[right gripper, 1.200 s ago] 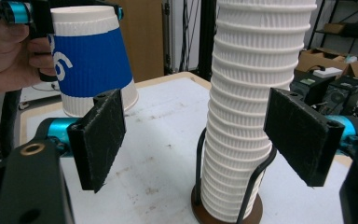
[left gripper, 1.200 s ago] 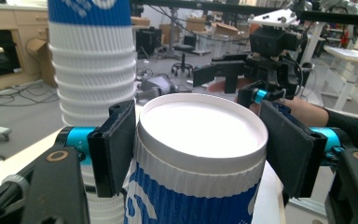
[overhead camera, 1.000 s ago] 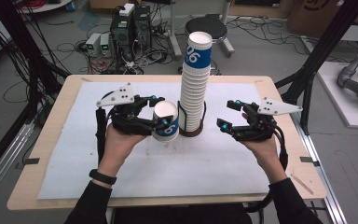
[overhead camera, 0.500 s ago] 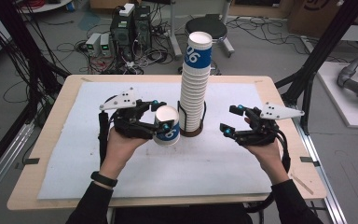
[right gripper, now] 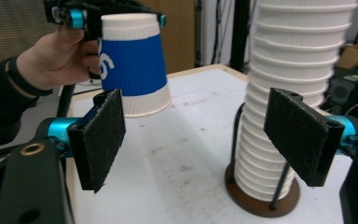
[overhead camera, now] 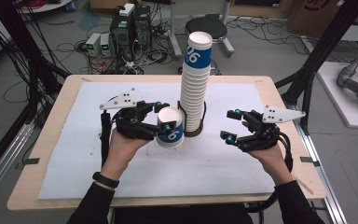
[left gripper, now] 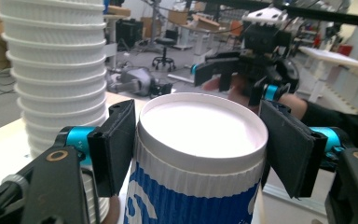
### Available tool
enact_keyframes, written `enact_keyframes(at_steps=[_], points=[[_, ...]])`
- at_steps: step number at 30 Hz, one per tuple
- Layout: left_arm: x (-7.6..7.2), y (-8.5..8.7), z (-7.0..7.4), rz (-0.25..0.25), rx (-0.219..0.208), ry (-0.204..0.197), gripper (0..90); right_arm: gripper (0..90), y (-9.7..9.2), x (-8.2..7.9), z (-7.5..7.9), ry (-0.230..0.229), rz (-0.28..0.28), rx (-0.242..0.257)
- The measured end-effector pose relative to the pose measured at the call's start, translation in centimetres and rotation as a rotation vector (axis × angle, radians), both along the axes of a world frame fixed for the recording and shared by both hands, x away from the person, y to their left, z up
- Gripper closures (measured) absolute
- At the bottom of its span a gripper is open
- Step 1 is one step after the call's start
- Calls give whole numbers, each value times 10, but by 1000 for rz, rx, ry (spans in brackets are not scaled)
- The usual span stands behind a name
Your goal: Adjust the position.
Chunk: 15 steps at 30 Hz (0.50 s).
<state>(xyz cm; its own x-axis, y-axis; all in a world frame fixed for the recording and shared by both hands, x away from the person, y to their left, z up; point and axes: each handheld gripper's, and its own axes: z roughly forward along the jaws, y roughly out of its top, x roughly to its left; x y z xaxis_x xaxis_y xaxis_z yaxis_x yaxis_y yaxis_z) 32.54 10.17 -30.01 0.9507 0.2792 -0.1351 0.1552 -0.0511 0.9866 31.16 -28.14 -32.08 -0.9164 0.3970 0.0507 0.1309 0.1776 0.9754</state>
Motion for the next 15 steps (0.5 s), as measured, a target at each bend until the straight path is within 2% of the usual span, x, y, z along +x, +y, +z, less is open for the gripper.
enact_keyframes(at_steps=[12,15], points=[[-3,-14,-1,-55,-9,13,298,210,15,-3,-6,18,65,-35],[-4,-17,-2,-72,-21,28,298,210,21,-3,-8,21,80,-51]])
